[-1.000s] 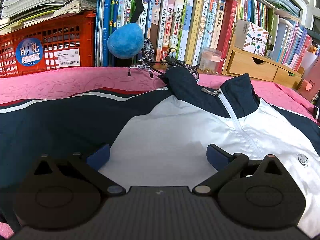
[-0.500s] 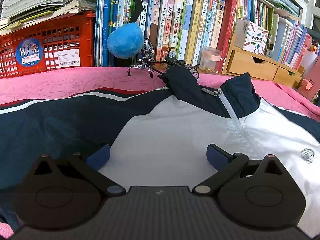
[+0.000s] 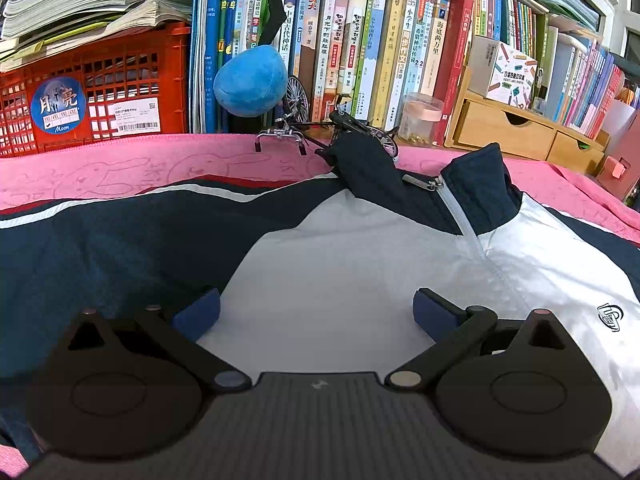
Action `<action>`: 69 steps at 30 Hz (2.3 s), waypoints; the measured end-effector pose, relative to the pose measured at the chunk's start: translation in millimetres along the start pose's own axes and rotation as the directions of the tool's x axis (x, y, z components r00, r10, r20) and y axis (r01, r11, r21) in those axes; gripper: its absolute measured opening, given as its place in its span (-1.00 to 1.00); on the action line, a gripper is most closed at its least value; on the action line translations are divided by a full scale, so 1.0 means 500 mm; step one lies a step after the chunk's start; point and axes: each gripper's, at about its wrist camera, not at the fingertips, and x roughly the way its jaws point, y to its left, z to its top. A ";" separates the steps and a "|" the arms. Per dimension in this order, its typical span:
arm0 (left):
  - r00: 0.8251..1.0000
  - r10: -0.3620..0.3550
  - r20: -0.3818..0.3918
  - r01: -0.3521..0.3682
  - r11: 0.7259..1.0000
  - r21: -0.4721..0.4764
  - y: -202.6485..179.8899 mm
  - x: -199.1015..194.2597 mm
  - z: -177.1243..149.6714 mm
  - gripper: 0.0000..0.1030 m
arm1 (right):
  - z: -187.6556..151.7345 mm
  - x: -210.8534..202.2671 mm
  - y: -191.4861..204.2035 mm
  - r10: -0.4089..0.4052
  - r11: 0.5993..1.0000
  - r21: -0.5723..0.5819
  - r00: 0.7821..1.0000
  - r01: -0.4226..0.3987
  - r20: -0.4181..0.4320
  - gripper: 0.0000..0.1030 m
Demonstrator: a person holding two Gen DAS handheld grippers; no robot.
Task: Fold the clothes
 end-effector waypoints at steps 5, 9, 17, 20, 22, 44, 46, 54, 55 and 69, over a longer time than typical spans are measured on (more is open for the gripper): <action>1.000 0.001 0.002 -0.001 1.000 0.002 -0.001 0.000 0.000 1.00 | -0.093 -0.035 0.174 -0.175 0.720 -0.658 0.975 0.221 0.137 0.54; 1.000 0.002 0.003 -0.002 1.000 0.003 -0.001 0.001 0.000 1.00 | -0.102 -0.089 0.197 0.036 0.739 -0.673 0.998 0.004 0.045 0.54; 1.000 0.005 0.005 -0.005 1.000 0.005 -0.002 0.001 0.000 1.00 | -0.038 -0.010 0.192 -0.026 0.858 -0.508 0.996 0.068 0.090 -0.15; 1.000 0.005 0.005 -0.005 1.000 0.006 -0.002 0.001 0.000 1.00 | 0.002 0.054 0.168 -0.177 0.885 -0.418 0.978 0.206 0.107 -0.52; 1.000 0.005 0.005 -0.005 1.000 0.006 -0.002 0.001 0.000 1.00 | 0.019 0.007 0.167 -0.258 0.880 -0.317 0.917 0.353 0.304 -0.49; 1.000 0.015 0.006 -0.015 1.000 0.021 -0.005 0.003 -0.002 1.00 | -0.204 -0.161 0.529 0.456 0.720 -0.577 0.889 -0.385 -0.025 0.62; 1.000 0.015 0.006 -0.015 1.000 0.022 -0.005 0.003 -0.002 1.00 | -0.241 -0.181 0.610 0.515 0.642 -0.612 0.851 -0.462 -0.101 0.63; 0.974 0.214 0.069 -0.224 0.947 0.229 0.025 -0.049 -0.034 1.00 | -0.285 -0.174 0.663 0.370 0.648 -0.688 0.925 -0.327 -0.090 0.85; 0.954 0.282 0.106 -0.300 0.919 0.256 0.035 -0.064 -0.043 1.00 | -0.269 -0.165 0.634 0.280 0.705 -0.673 0.960 -0.222 -0.023 0.84; 0.984 0.168 0.053 -0.169 0.986 0.008 -0.025 -0.310 -0.267 1.00 | -0.520 -0.438 0.552 0.578 0.736 -0.508 0.806 -0.448 0.127 0.83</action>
